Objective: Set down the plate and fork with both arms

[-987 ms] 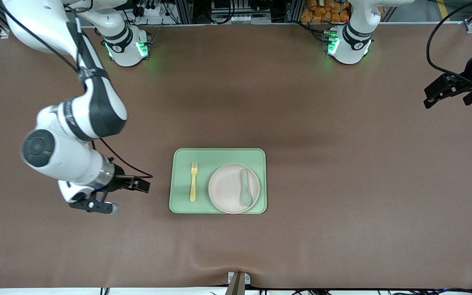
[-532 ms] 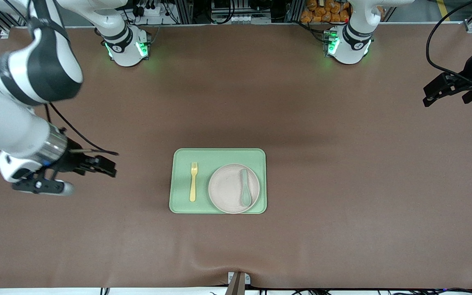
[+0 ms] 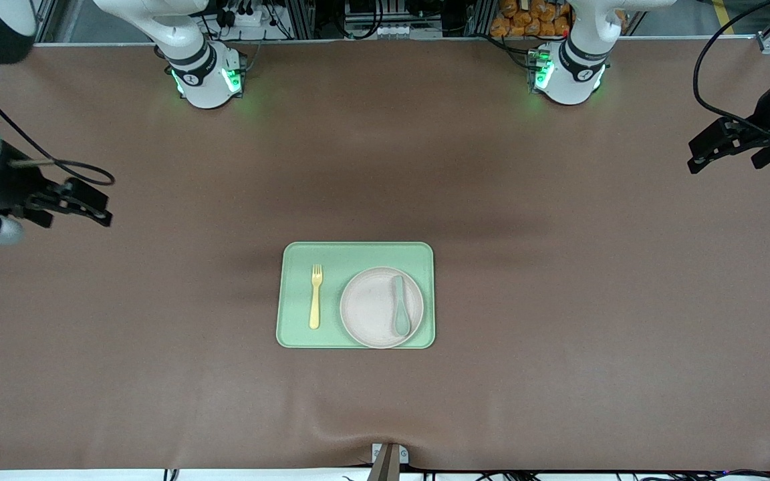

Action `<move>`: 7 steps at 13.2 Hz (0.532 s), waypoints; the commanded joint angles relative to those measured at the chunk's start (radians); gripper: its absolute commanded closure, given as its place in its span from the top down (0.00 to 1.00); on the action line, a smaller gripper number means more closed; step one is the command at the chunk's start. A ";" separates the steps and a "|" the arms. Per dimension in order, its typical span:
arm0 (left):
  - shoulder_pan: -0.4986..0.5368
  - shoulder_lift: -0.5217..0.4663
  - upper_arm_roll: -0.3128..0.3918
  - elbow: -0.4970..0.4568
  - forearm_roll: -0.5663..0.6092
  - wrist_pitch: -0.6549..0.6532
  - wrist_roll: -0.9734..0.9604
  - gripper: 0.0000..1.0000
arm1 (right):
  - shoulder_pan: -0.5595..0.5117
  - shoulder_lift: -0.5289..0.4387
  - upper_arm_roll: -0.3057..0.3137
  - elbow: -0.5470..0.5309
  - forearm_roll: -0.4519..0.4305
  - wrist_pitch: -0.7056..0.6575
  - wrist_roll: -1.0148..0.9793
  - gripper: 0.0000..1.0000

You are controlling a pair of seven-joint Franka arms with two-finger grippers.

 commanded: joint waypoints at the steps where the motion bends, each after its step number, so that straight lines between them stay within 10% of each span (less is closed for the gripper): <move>1: 0.004 -0.009 -0.005 0.003 -0.022 -0.014 -0.003 1.00 | -0.010 -0.148 -0.006 -0.251 -0.006 0.107 -0.037 1.00; 3: 0.002 -0.009 -0.008 0.001 -0.022 -0.016 -0.009 1.00 | -0.013 -0.216 -0.007 -0.361 -0.006 0.171 -0.051 1.00; 7: -0.002 -0.009 -0.008 0.000 -0.022 -0.019 -0.012 1.00 | -0.030 -0.164 -0.003 -0.245 -0.035 0.137 -0.085 1.00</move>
